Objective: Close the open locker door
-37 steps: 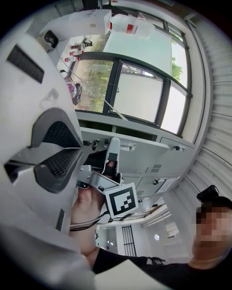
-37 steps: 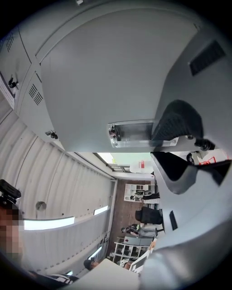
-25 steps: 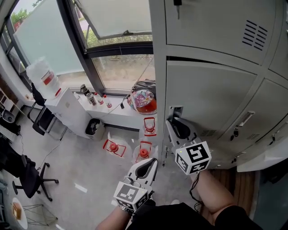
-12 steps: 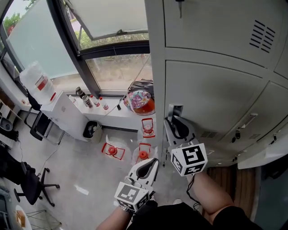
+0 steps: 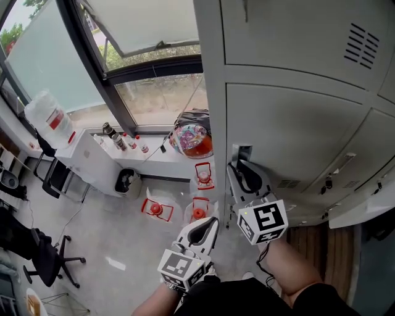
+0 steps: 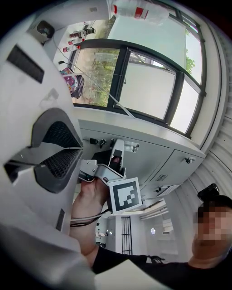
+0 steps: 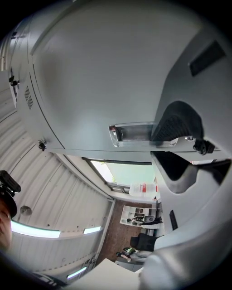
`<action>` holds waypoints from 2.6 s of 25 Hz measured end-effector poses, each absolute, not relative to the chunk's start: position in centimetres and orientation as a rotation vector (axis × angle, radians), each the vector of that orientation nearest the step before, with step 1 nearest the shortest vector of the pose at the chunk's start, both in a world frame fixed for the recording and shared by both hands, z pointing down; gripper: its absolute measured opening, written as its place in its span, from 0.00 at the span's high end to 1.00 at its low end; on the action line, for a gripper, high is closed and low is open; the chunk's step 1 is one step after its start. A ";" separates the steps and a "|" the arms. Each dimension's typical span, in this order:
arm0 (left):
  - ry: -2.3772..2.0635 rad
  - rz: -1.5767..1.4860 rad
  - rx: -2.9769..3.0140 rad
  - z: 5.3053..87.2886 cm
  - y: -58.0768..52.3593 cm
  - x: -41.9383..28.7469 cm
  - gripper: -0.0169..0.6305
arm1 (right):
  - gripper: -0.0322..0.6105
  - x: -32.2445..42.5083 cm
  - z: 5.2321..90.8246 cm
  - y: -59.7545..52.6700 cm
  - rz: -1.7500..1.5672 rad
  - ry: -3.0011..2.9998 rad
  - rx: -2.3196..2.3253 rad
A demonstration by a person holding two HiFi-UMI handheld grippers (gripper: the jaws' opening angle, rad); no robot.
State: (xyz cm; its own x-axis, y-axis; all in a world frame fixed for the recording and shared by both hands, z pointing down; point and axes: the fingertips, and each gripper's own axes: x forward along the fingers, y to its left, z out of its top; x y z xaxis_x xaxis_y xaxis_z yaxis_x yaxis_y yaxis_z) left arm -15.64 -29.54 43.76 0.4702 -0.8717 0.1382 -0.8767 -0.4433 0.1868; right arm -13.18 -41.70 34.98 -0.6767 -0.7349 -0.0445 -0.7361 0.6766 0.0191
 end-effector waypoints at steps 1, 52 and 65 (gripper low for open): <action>-1.506 0.033 2.484 43.7 -29.6 -15.6 0.94 | 0.76 -12.9 34.9 -41.6 0.054 2.836 -1.248; -1.521 0.033 2.562 41.6 -14.3 -2.8 0.94 | 0.87 2.0 40.7 -20.4 -0.150 3.009 -1.087; -1.426 -0.018 2.605 42.1 -6.4 -6.5 0.94 | 0.87 -0.4 41.7 -10.9 -0.157 2.997 -1.219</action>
State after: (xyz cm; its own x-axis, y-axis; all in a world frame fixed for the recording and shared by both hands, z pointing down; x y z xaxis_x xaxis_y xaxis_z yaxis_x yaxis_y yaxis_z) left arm -6.51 -6.39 42.09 0.5424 -0.8371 0.0715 -0.8350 -0.5277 0.1561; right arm -0.41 -10.89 41.71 -0.7127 -0.6900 0.1265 -0.6994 0.7128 -0.0526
